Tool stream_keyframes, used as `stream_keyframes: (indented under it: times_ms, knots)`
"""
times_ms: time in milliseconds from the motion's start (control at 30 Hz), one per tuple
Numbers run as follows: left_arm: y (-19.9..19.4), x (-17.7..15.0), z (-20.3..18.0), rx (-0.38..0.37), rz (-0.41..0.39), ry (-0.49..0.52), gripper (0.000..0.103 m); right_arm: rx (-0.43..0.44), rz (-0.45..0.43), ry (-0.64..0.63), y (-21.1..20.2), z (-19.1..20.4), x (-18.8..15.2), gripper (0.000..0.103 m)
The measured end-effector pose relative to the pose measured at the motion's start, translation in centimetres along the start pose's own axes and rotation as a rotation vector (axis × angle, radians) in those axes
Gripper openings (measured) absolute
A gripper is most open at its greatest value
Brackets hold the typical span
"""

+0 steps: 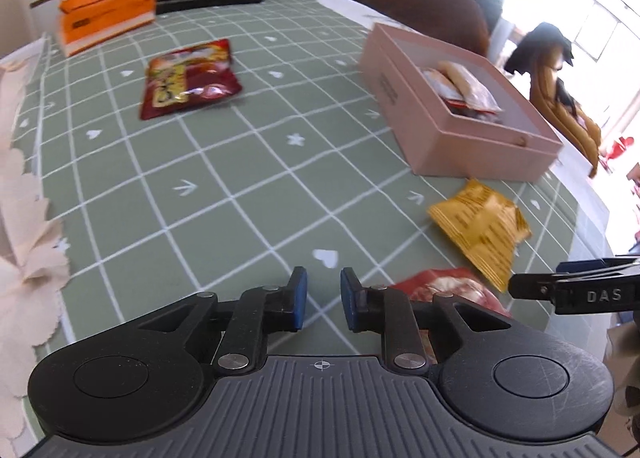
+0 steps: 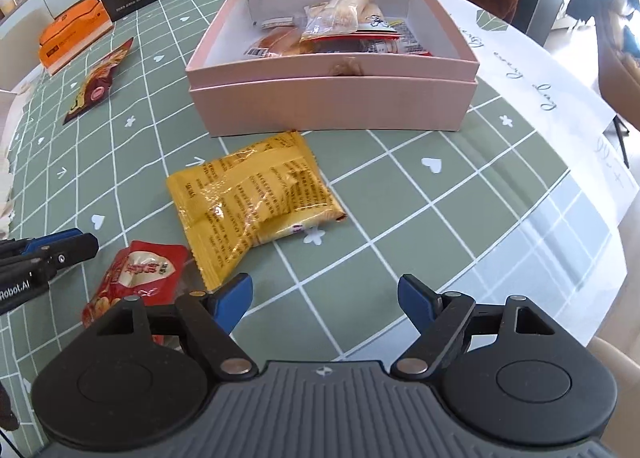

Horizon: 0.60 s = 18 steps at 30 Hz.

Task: Organize snacks
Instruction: 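Grasp the yellow snack bag with the right tool while the left tool grasps a red chestnut packet, then hold the yellow bag in the right tool while the left tool grasps the clear biscuit packet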

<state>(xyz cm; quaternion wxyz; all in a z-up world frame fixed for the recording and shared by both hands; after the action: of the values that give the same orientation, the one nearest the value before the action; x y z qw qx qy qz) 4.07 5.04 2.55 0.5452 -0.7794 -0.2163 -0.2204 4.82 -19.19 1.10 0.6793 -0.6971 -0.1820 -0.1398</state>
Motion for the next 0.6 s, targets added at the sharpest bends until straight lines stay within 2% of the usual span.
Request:
stream_keyframes:
  times_ms: [200, 333, 467, 600]
  knots:
    - [-0.9, 0.2, 1.3, 0.009, -0.032, -0.072, 0.023, 0.070, -0.050, 0.000, -0.6, 1.1, 1.5, 0.080]
    - [-1.1, 0.2, 0.6, -0.027, -0.013, -0.054, 0.022, 0.057, -0.084, 0.030, 0.8, 2.1, 4.0, 0.081]
    - [-1.6, -0.1, 0.1, -0.058, -0.011, -0.044, 0.022, 0.078, -0.056, 0.062, 2.9, 2.8, 5.9, 0.084]
    - [-1.9, -0.3, 0.5, -0.078, -0.016, -0.079, 0.022, 0.114, -0.034, 0.041, 2.9, 2.8, 5.3, 0.081]
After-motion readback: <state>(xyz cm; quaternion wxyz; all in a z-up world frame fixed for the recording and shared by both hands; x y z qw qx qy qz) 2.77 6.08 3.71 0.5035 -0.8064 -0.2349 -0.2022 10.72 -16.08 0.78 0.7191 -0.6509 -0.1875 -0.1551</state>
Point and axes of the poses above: each gripper's, at about its wrist camera, not at the fingertips, and y roughly the way its jaws point, z to its left, x to its top, the point moved 1 cm from there along y, roughly the way its jaws point, and after that the axes turned 7 degrees about -x, right-handed, at the moved point
